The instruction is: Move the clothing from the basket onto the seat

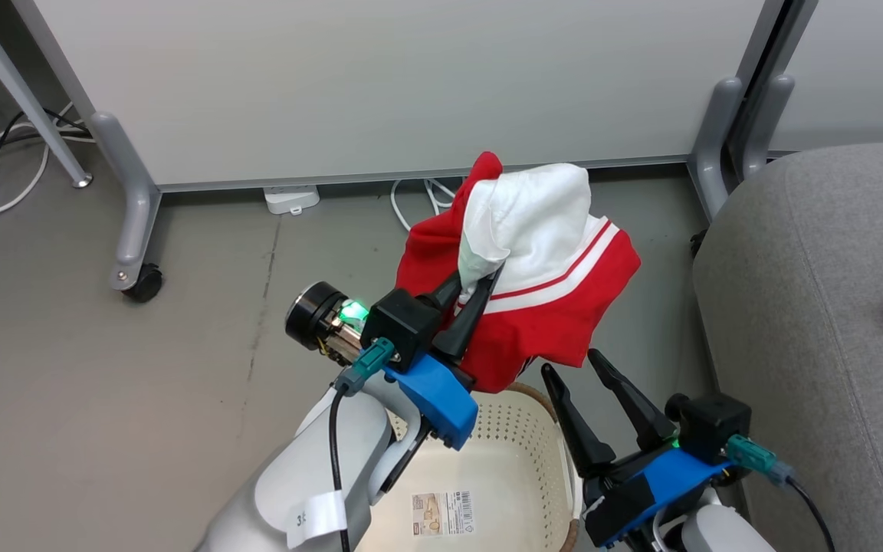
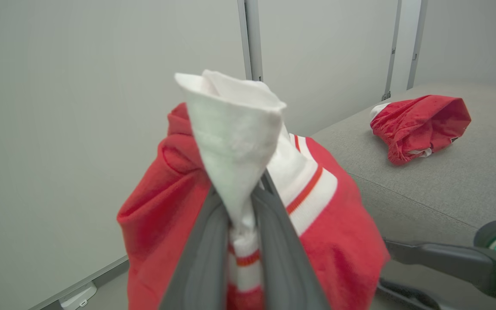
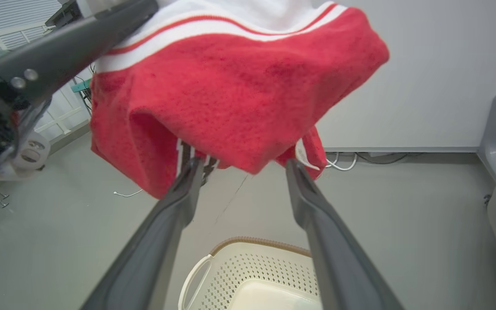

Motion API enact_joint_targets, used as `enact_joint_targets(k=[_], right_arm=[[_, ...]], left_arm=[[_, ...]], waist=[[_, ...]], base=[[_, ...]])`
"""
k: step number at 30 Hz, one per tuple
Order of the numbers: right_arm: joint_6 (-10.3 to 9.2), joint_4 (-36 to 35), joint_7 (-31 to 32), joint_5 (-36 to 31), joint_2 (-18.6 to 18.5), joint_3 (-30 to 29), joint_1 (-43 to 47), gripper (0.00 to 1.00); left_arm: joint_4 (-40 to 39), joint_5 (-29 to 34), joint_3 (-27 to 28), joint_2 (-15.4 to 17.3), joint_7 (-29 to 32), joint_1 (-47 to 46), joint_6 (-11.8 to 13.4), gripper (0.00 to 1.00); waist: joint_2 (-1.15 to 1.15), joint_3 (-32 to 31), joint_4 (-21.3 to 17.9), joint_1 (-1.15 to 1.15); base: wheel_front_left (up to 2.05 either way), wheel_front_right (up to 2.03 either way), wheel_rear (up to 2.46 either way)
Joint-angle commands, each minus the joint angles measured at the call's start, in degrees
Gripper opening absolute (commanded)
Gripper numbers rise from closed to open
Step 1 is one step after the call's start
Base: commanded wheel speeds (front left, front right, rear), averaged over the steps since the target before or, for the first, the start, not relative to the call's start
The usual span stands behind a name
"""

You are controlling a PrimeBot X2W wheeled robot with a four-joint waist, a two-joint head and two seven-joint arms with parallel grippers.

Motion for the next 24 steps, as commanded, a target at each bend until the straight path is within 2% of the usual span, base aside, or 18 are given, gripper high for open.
enact_joint_targets(k=[1, 13, 19, 24], right_arm=[[0.01, 0.4, -0.2, 1.4, -0.2, 1.2, -1.5, 1.00], [0.01, -1.2, -0.2, 13.0, -2.8, 8.6, -5.6, 1.00], [0.01, -1.9, -0.2, 15.0, -3.7, 11.3, -6.8, 1.00], [0.01, -1.6, -0.2, 13.8, -4.3, 14.2, -8.5, 1.00]], left_arm=[[-0.2, 0.3, 0.0, -0.1, -0.3, -0.8, -0.2, 0.00], [0.4, 0.7, -0.1, -0.7, -0.3, -1.0, -0.4, 0.00], [0.4, 0.9, 0.0, -0.8, -0.3, -1.3, -0.4, 0.00], [0.1, 1.0, -0.2, -1.0, -0.3, -1.9, -0.4, 0.00]], waist=[[0.00, 0.3, 0.3, -0.01], [0.00, 0.9, 0.8, -0.01], [0.00, 1.2, 0.6, -0.01], [0.00, 1.6, 0.8, -0.01]], base=[[0.00, 0.00, 0.00], [0.00, 0.00, 0.00], [0.00, 0.00, 0.00], [0.00, 0.00, 0.00]])
